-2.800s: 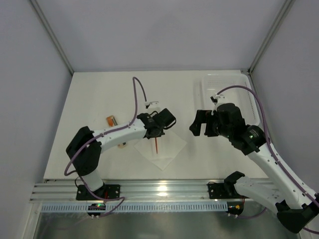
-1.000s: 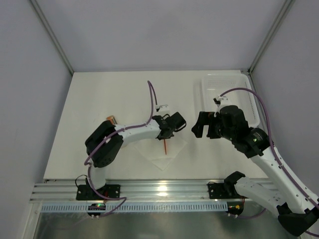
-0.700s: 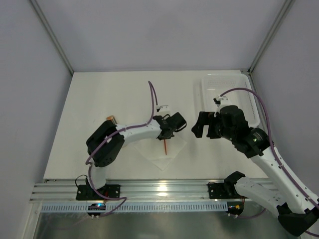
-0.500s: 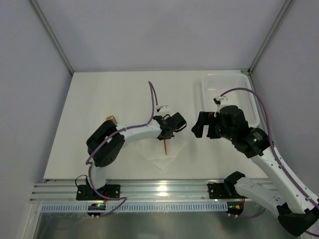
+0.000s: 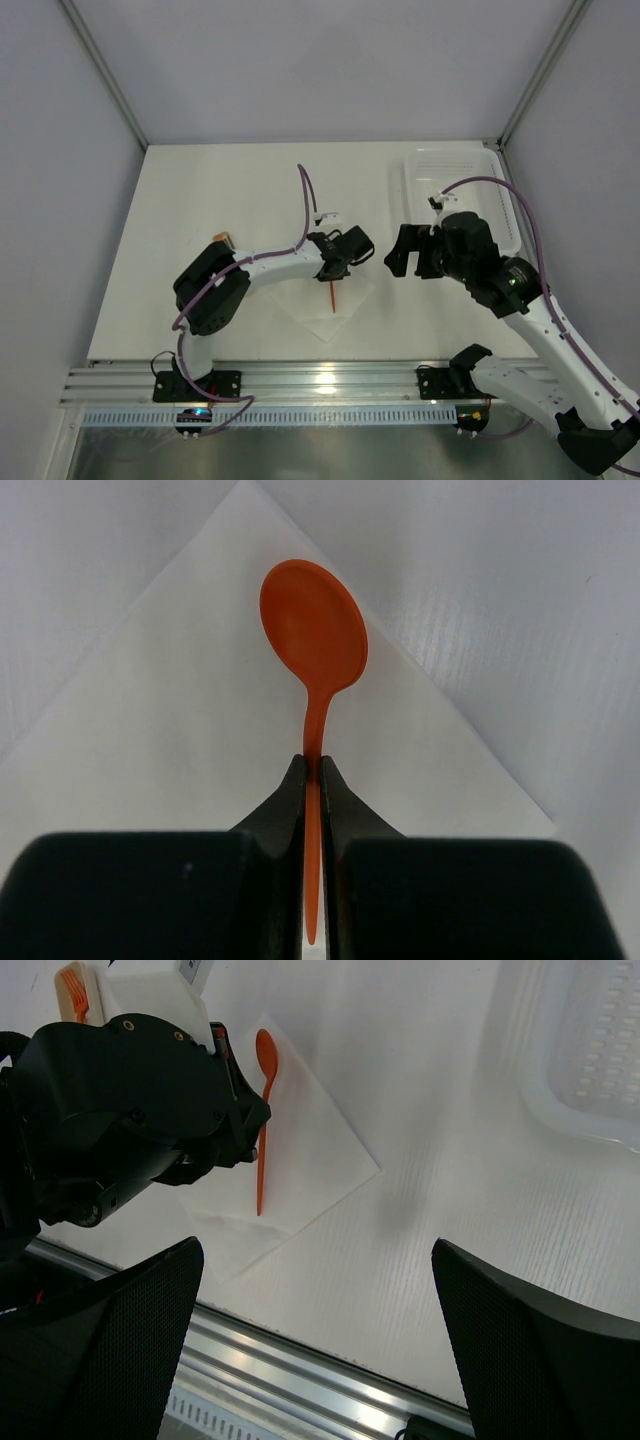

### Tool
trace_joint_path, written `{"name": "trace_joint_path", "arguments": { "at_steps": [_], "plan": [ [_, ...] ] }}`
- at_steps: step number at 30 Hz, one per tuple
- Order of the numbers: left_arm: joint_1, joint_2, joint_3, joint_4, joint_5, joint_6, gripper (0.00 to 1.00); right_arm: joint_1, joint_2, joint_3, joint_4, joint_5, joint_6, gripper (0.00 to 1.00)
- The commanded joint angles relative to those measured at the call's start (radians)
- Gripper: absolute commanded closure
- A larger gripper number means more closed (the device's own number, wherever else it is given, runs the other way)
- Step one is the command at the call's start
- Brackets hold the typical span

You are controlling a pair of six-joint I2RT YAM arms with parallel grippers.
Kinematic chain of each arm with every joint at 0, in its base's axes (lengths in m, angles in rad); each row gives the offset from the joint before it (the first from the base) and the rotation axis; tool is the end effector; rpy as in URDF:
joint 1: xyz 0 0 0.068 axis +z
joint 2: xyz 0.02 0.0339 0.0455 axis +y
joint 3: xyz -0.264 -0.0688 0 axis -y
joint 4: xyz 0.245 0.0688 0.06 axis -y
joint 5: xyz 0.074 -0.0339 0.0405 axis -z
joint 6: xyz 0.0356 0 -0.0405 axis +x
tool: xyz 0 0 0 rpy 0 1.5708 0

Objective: Place the utensils on the paper napkin and roll it up
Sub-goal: Place the utensils on the napkin.

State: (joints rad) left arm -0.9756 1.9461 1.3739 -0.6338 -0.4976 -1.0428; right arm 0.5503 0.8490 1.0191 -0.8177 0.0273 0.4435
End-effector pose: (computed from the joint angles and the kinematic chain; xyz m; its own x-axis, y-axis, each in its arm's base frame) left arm 0.2343 -0.3157 0.1785 -0.8099 -0.1577 -0.5649 -0.1340 0.9875 -0.0835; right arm 0.1405 0.0851 0.3462 -0.6808 0.0855 -0.7274 -0.2348 0.9153 0.3274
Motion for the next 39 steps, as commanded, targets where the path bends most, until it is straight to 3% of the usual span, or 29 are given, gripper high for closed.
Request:
{"name": "trace_joint_path", "arguments": {
  "at_steps": [1, 39],
  "plan": [
    [-0.005, -0.010, 0.004, 0.010, -0.022, -0.010, 1.00, 0.003, -0.019, 0.022, 0.003, 0.005, -0.009, 0.00],
    [-0.006, 0.020, -0.012, 0.033, 0.016, 0.000, 1.00, 0.003, -0.024, 0.013, 0.017, -0.012, -0.003, 0.00]
  ]
}}
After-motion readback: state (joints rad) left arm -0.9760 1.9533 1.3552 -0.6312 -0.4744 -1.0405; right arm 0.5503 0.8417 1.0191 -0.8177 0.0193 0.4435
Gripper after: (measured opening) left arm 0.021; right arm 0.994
